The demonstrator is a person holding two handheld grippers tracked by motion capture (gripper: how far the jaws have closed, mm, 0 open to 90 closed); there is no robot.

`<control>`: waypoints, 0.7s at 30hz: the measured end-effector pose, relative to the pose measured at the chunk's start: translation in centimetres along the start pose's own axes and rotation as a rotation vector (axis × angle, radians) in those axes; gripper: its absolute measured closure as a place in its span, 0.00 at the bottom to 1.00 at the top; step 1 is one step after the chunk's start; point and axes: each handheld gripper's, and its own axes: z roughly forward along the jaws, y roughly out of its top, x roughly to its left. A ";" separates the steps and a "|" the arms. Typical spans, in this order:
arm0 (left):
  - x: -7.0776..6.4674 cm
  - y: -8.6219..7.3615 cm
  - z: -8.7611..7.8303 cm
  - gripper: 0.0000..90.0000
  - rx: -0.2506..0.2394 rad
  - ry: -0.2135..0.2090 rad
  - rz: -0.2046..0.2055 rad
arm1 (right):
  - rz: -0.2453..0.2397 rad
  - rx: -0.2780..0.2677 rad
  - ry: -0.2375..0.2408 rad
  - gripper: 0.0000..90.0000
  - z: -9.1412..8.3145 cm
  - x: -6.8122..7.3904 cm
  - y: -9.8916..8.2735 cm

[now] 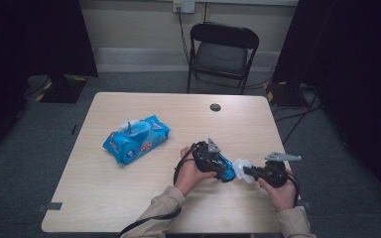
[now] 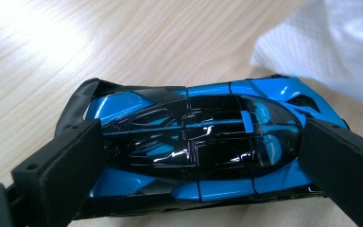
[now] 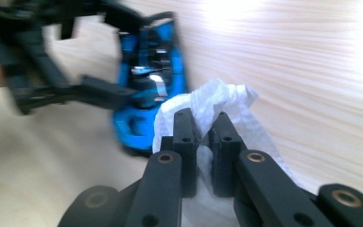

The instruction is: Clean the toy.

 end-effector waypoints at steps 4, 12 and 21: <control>0.0 -0.1 0.0 0.01 -0.005 0.000 0.003 | 0.010 0.003 -0.042 0.93 1.0 -0.7 -0.2; 0.0 0.0 0.0 0.01 -0.005 0.000 0.003 | -0.027 0.069 -0.044 0.92 3.3 0.2 -0.6; 0.0 0.0 0.0 0.01 -0.005 0.006 0.005 | -0.041 0.096 -0.005 0.92 3.1 0.5 -0.8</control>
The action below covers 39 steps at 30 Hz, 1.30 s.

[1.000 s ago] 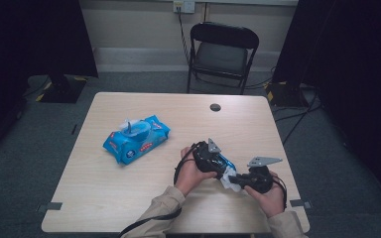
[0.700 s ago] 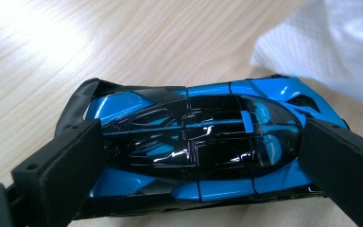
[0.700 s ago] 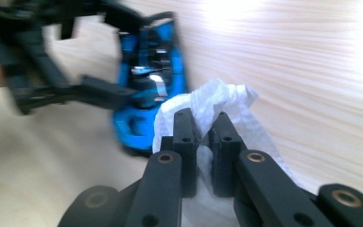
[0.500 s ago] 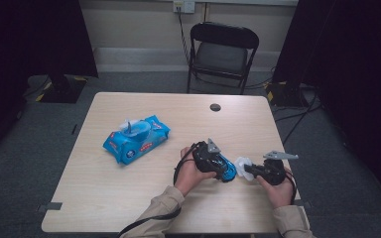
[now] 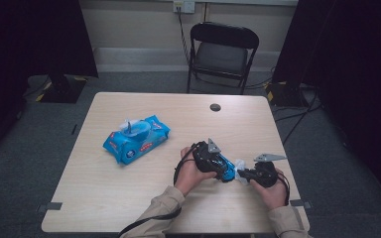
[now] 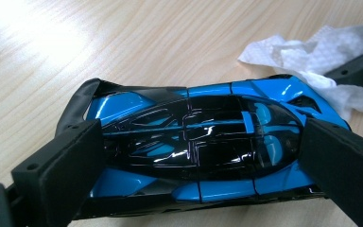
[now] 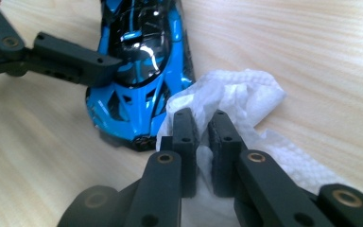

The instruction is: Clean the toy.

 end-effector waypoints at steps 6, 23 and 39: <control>0.0 0.0 0.0 0.01 0.001 0.001 -0.001 | -0.021 0.023 0.033 0.92 -0.3 0.6 -0.3; 0.0 0.0 0.0 0.01 0.002 0.001 0.003 | -0.051 0.058 0.078 0.93 -0.6 2.2 -0.6; -0.1 0.0 0.0 0.01 0.000 0.002 0.002 | -0.137 0.090 0.135 0.93 0.9 5.3 0.0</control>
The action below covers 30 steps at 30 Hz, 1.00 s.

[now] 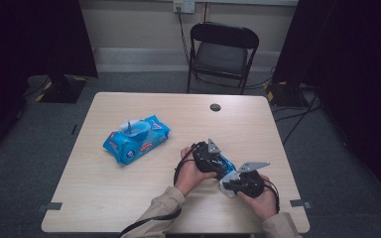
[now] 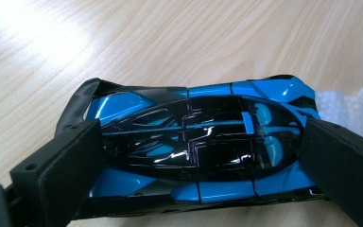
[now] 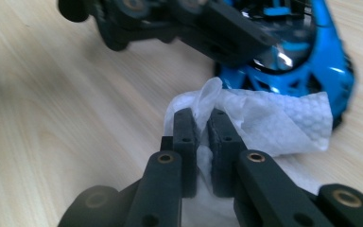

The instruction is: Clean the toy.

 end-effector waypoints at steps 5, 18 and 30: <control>-0.1 0.0 0.0 0.01 0.001 -0.003 -0.003 | -0.004 -0.008 0.043 0.93 0.3 0.3 0.1; -0.1 -0.1 -0.1 0.01 -0.007 -0.021 0.002 | 0.077 -0.089 0.016 0.93 -4.1 -2.6 0.3; -0.1 -0.1 -0.1 0.00 -0.013 -0.037 0.005 | 0.116 -0.142 -0.062 0.93 -4.8 -6.0 1.5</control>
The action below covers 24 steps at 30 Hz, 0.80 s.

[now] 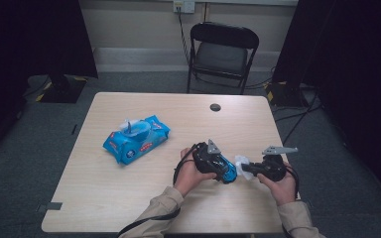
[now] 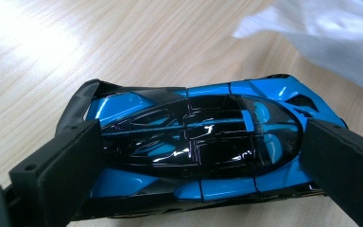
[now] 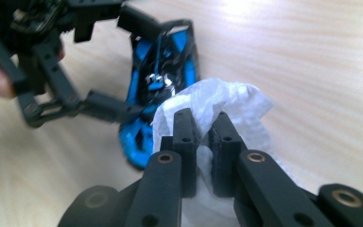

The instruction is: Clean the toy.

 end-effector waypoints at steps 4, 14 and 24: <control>0.1 -0.1 0.0 0.00 -0.001 -0.003 0.002 | 0.014 -0.017 -0.018 0.93 0.4 -1.2 0.7; 0.1 0.0 0.0 0.00 -0.002 -0.006 0.003 | 0.000 -0.019 -0.054 0.92 3.6 -2.8 3.7; 0.0 0.0 0.0 0.00 -0.001 -0.006 0.003 | -0.013 0.019 -0.057 0.92 8.4 -2.0 4.9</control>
